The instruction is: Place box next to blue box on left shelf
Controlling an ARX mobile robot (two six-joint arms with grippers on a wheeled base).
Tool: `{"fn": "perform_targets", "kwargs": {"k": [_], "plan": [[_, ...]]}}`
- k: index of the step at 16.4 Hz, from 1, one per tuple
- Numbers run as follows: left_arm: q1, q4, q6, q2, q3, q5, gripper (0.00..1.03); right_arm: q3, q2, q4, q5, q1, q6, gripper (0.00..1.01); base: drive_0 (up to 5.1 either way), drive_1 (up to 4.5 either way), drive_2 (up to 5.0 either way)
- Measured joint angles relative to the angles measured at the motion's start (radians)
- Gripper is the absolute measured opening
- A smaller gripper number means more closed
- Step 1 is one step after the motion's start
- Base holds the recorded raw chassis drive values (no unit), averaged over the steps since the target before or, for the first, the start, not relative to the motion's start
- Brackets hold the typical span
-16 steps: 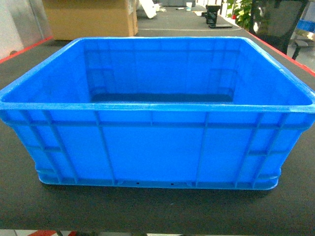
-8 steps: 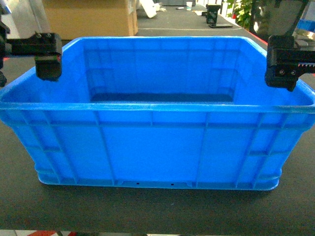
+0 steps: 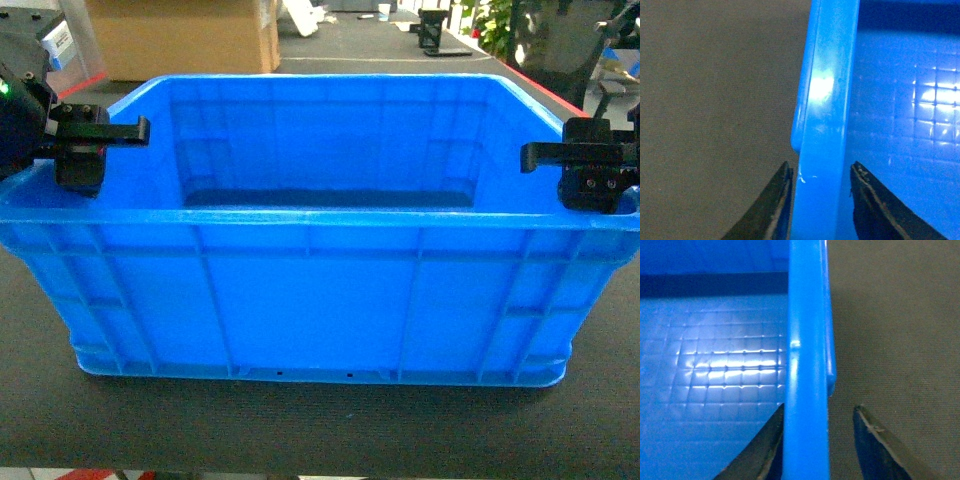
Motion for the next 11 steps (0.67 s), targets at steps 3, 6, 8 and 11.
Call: {"fn": "perform_targets", "kwargs": {"k": [3,6,8,11], "plan": [[0.000,-0.024,0.009,-0.010,0.000,0.029,0.13,0.006,0.001,0.002,-0.013,0.006,0.007,0.12,0.0,0.00,0.0],[-0.008,0.002,0.016,-0.035,-0.023,0.020,0.12,0.002,-0.013,0.001,-0.022,0.006,0.009,0.11,0.0,0.00,0.0],[-0.039,0.026,0.017,-0.116,-0.098,-0.018,0.12,-0.044,-0.082,-0.019,-0.002,0.014,0.010,0.11,0.0,0.00,0.0],[-0.102,0.093,0.023,-0.316,-0.231,-0.113,0.12,-0.127,-0.265,-0.022,0.052,0.047,0.005,0.11,0.0,0.00,0.0]]}}
